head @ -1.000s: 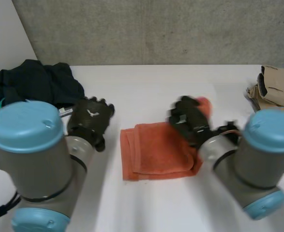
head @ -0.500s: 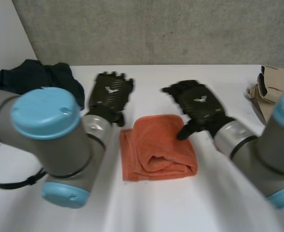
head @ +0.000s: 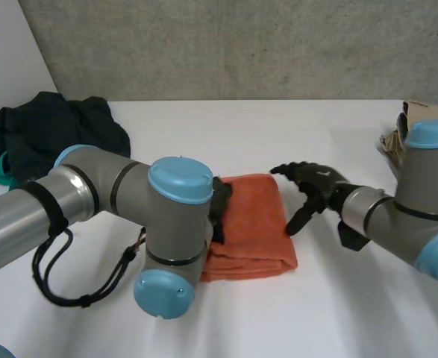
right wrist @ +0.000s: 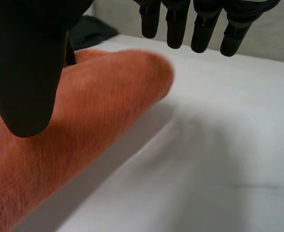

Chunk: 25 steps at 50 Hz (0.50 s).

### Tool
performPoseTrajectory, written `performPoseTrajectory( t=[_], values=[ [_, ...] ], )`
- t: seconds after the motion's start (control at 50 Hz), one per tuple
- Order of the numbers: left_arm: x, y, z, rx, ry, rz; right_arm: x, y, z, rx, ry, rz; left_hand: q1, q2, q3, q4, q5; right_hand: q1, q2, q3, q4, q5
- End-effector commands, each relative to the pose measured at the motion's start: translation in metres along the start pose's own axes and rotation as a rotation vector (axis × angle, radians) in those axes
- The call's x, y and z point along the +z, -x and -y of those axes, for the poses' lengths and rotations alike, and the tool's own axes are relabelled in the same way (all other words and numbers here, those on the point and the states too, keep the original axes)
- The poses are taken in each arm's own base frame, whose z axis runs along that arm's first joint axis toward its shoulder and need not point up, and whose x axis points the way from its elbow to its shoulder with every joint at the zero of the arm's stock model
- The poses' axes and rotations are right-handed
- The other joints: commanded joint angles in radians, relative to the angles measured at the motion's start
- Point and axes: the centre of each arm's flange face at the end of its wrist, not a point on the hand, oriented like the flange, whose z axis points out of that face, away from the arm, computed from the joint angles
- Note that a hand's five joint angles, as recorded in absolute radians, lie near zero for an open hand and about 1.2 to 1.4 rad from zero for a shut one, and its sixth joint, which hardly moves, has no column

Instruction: Fold the laundry.

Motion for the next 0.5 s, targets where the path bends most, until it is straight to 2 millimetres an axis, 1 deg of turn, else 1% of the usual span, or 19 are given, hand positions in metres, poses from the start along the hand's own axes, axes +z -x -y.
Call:
performPoseTrajectory(
  t=[0.02,0.04,0.12,0.16,0.26,0.28,0.34,0.36,0.42,0.44,0.5],
  values=[
    [-0.021,0.013,-0.013,0.12,0.081,0.088,0.012,0.039,-0.014,-0.035,0.037,0.131,0.0,0.01,0.012,0.022,0.024,-0.056,-0.045,-0.043,-0.034,-0.049],
    [-0.023,0.014,-0.012,0.124,0.081,0.088,0.014,0.042,-0.018,-0.04,0.044,0.135,0.0,0.01,0.012,0.022,0.024,-0.056,-0.045,-0.043,-0.034,-0.049],
    [-0.029,0.014,-0.017,0.15,0.091,0.086,0.022,0.041,-0.026,-0.059,0.062,0.123,0.0,0.01,0.012,0.022,0.024,-0.056,-0.045,-0.043,-0.034,-0.049],
    [-0.031,0.013,-0.023,0.16,0.103,0.081,0.025,0.039,-0.03,-0.075,0.07,0.105,0.0,0.01,0.012,0.022,0.024,-0.056,-0.045,-0.043,-0.034,-0.049],
    [-0.031,0.013,-0.028,0.159,0.105,0.086,0.028,0.031,-0.029,-0.157,0.069,0.009,0.003,0.013,0.015,0.025,0.027,-0.056,-0.045,-0.043,-0.034,-0.049],
    [-0.031,0.013,-0.028,0.158,0.102,0.087,0.026,0.029,-0.026,-0.201,0.066,-0.015,0.003,0.013,0.015,0.025,0.027,-0.056,-0.045,-0.043,-0.034,-0.049],
    [-0.033,0.018,-0.02,0.146,0.079,0.099,0.022,0.029,-0.02,-0.277,0.053,-0.045,0.003,0.013,0.015,0.025,0.027,-0.056,-0.045,-0.043,-0.034,-0.049],
    [-0.037,0.021,-0.011,0.135,0.053,0.102,0.017,0.029,-0.013,-0.321,0.039,-0.059,0.003,0.013,0.015,0.025,0.027,-0.056,-0.045,-0.043,-0.034,-0.049],
    [-0.043,0.027,0.006,0.11,0.005,0.111,0.007,0.032,0.0,-0.371,0.005,-0.075,-0.003,0.007,0.009,0.019,0.021,-0.056,-0.045,-0.043,-0.034,-0.049],
    [-0.049,0.031,0.019,0.095,-0.033,0.114,-0.001,0.036,0.005,-0.385,-0.015,-0.083,-0.026,-0.016,-0.014,-0.004,-0.002,-0.056,-0.045,-0.043,-0.034,-0.049],
    [-0.057,0.036,0.037,0.073,-0.098,0.105,-0.009,0.044,0.009,-0.398,-0.05,-0.079,-0.082,-0.072,-0.07,-0.06,-0.058,-0.056,-0.045,-0.043,-0.034,-0.049]
  ],
)
